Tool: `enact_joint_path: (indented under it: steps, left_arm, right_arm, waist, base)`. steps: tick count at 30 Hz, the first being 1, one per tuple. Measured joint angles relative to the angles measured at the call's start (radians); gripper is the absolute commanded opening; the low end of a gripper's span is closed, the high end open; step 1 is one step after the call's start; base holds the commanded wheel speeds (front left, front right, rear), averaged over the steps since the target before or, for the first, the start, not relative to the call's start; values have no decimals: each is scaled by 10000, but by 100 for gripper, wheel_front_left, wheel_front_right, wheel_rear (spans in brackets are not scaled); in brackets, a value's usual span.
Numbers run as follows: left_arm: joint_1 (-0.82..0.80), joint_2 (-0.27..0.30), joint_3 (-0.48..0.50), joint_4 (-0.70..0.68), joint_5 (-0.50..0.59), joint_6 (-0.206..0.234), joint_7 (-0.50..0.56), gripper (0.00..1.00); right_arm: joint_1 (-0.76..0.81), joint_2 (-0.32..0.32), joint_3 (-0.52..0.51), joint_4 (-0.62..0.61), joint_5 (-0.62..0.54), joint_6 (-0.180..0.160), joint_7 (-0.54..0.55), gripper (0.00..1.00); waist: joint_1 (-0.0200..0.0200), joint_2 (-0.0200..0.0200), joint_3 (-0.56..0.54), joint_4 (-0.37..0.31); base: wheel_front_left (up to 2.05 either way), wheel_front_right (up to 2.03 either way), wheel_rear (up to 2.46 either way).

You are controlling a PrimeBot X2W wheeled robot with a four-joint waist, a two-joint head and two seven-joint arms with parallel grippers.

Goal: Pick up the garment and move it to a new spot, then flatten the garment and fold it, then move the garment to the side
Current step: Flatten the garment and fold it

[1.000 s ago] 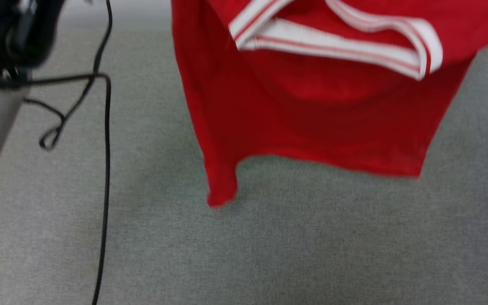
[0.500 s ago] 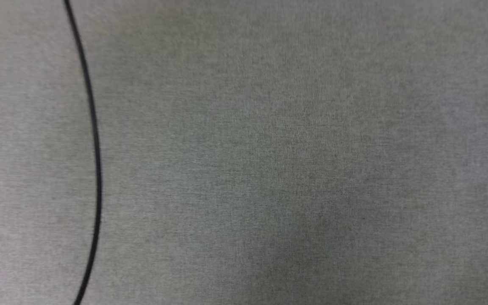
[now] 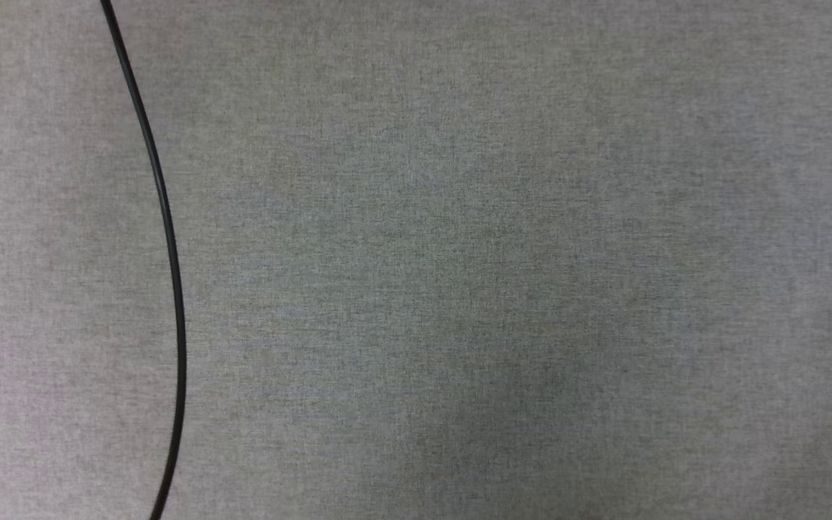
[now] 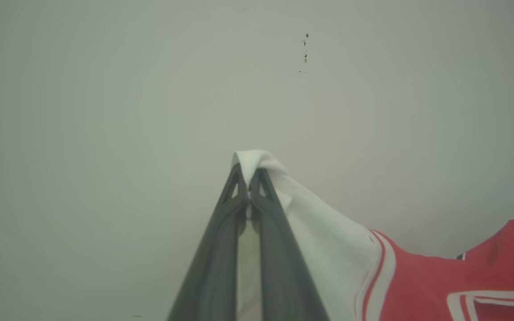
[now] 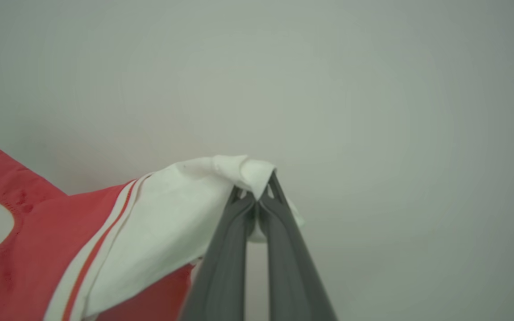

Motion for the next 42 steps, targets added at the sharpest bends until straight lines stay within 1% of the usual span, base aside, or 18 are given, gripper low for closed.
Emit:
enact_joint_path:
  steps: [2, 6, 11, 15, 17, 21, 25, 28, 30, 33, 36, 38, 42]
  left_arm:
    - [568, 12, 176, -146, 130, -63, -4, 0]
    - [2131, -23, 1139, -978, 330, -67, -15, 0]
    - [4927, -140, 2128, -2138, 1003, -65, -15, 0]
    - [7238, -357, 2581, -3126, 1407, -58, -15, 0]
    - [8483, -462, 2752, -3586, 1511, 23, -15, 0]
    - [10514, -527, 3118, -4307, 1569, 228, -17, 0]
    - [12545, -529, 3116, -4794, 1511, 424, -10, 0]
    - [13762, -433, 3175, -5079, 1346, 608, 90, 0]
    - [14491, -336, 3221, -5183, 1321, 780, 155, 0]
    - [15492, -263, 3170, -5323, 1250, 917, 345, 0]
    - [16375, -140, 3127, -5459, 1336, 1191, 443, 0]
    - [16932, -157, 3150, -5565, 1271, 1336, 456, 0]
    - [17869, -299, 3099, -5557, 1070, 1469, 543, 0]
  right_arm:
    - [444, 82, 282, 107, 182, 0, -267, 0]
    - [1495, 6, 978, 65, 439, 0, -773, 0]
    - [3547, -403, 1732, -295, 1014, 0, -1231, 0]
    - [5235, -721, 1990, -725, 1475, 0, -1505, 0]
    - [6127, -794, 2050, -938, 1653, 0, -1570, 0]
    - [7762, -802, 1864, -1350, 1871, 0, -1789, 0]
    - [9588, -736, 1517, -1538, 2029, 0, -1896, 0]
    - [10816, -656, 1197, -1685, 2059, 0, -1879, 0]
    - [11584, -571, 888, -1745, 2113, 0, -1833, 0]
    - [12688, -493, 441, -1902, 2075, 2, -1712, 0]
    - [13810, -435, 117, -2033, 1783, 2, -1580, 0]
    - [14432, -259, -259, -2144, 1737, 2, -1524, 0]
    - [15679, 4, -863, -2435, 1553, 4, -1198, 0]
  waist:
    - [0, 0, -96, -28]
    - [-1, 0, -403, -60]
    - [-1, 0, -1005, -14]
    - [-3, 0, -1604, 49]
    - [-3, 0, -1933, 74]
    - [-5, 1, -2606, 103]
    - [-5, 1, -3318, 114]
    - [-6, 1, -3867, 110]
    - [-6, 1, -4228, 102]
    - [-6, 1, -4739, 89]
    - [-7, 2, -5187, 68]
    - [-6, 1, -5424, 48]
    - [-6, 1, -5785, 33]
  base:
    - [0, 0, 0]
    - [0, 0, 0]
    - [0, 0, 0]
    - [0, 0, 0]
    - [0, 0, 0]
    - [0, 0, 0]
    - [0, 0, 0]
    - [0, 0, 0]
    - [0, 0, 0]
    - [0, 0, 0]
    - [0, 0, 0]
    - [0, 0, 0]
    - [0, 0, 0]
